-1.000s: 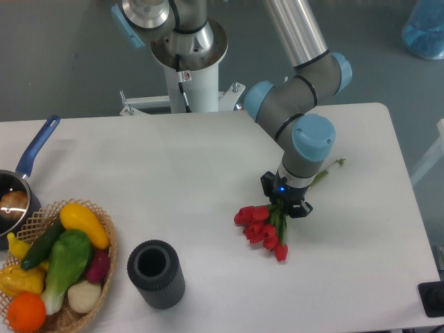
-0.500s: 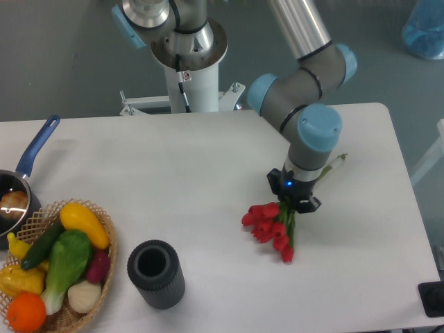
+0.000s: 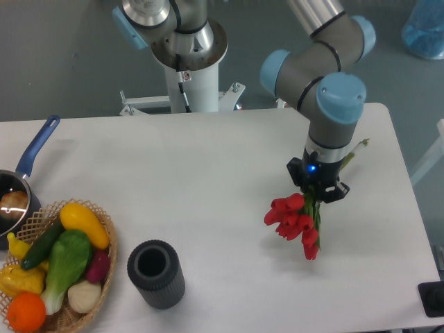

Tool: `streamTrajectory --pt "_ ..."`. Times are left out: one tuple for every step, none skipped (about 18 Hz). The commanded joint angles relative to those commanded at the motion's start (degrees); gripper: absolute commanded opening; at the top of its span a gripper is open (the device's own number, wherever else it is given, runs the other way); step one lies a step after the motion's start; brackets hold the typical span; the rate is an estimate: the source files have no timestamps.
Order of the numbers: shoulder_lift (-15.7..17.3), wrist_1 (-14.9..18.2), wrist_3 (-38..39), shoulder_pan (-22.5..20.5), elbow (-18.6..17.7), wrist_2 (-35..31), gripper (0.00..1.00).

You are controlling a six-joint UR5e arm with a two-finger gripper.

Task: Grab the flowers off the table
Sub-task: 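Lift the grasped tulips up off the table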

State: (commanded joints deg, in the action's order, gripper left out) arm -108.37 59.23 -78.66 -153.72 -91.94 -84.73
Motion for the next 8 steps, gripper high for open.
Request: streamTrajectory --pt "0.1 0.7 -0.1 0.0 0.8 0.0 0.0" --pt "0.3 1.7 -0.2 -0.1 1.8 0.0 0.0" --pt "0.6 2.8 -0.2 -0.1 2.7 0.0 0.0" --pt "0.9 3.9 -0.2 -0.2 3.5 0.1 0.0" --pt "0.9 4.8 -0.2 -0.3 4.4 0.1 0.0" --pt "0.9 5.7 -0.2 -0.2 5.1 0.0 0.0" --pt "0.9 6.3 -0.2 -0.3 5.6 0.0 0.0" --pt "0.9 6.5 -0.3 -0.3 5.7 0.0 0.0"
